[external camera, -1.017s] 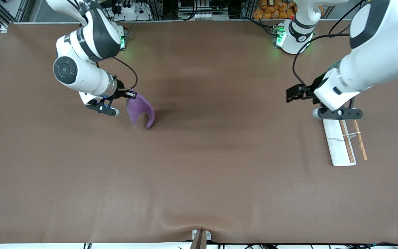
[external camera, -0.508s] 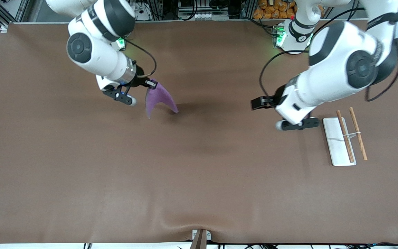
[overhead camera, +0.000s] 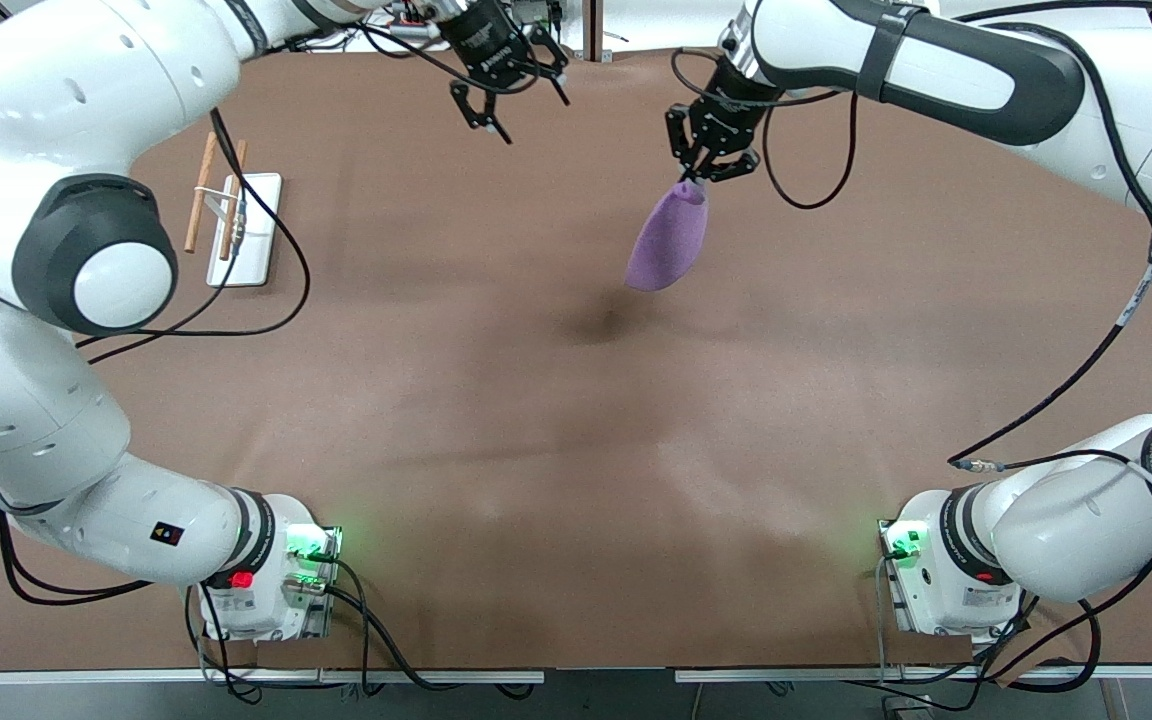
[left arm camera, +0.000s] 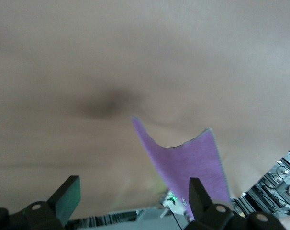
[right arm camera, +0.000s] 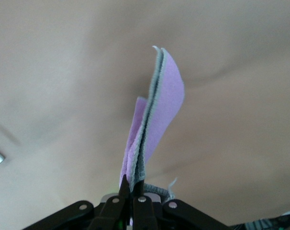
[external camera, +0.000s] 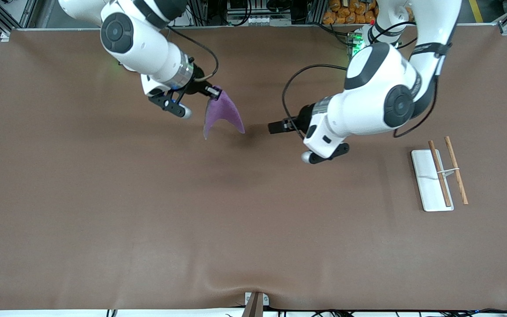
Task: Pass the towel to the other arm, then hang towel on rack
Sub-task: 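Grasp the hanging towel with the left gripper beside the right gripper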
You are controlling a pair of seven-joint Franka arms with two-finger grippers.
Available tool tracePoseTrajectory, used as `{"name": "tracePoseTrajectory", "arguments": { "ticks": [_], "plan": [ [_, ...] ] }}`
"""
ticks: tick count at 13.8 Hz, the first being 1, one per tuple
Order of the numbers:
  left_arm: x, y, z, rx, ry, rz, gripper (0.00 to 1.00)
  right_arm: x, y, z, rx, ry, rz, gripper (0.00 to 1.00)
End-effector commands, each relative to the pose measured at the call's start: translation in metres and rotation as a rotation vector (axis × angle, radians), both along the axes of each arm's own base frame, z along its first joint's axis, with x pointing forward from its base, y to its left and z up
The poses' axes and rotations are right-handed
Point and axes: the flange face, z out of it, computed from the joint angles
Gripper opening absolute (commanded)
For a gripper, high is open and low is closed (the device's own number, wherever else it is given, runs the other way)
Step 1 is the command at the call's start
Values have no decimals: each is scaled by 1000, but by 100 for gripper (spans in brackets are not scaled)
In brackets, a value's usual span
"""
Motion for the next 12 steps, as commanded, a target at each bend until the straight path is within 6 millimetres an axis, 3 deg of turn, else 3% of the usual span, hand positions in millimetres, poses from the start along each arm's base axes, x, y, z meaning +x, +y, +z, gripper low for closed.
{"name": "tracePoseTrajectory", "arguments": {
  "ticks": [1,3,4,7,12],
  "plan": [
    [-1,-33,-34,-3,93,99,100,-4,18,22,49,22,-47,0],
    [-11,-56,-62,28,134,157,100,-6,25,38,64,15,-68,0],
    [-17,-54,-73,46,151,168,100,-6,27,44,77,16,-76,0],
    [-29,-43,-71,27,201,196,100,-5,33,55,96,21,-108,0],
    [-52,-36,-77,72,255,171,100,-1,45,53,109,13,-156,0]
  ]
}}
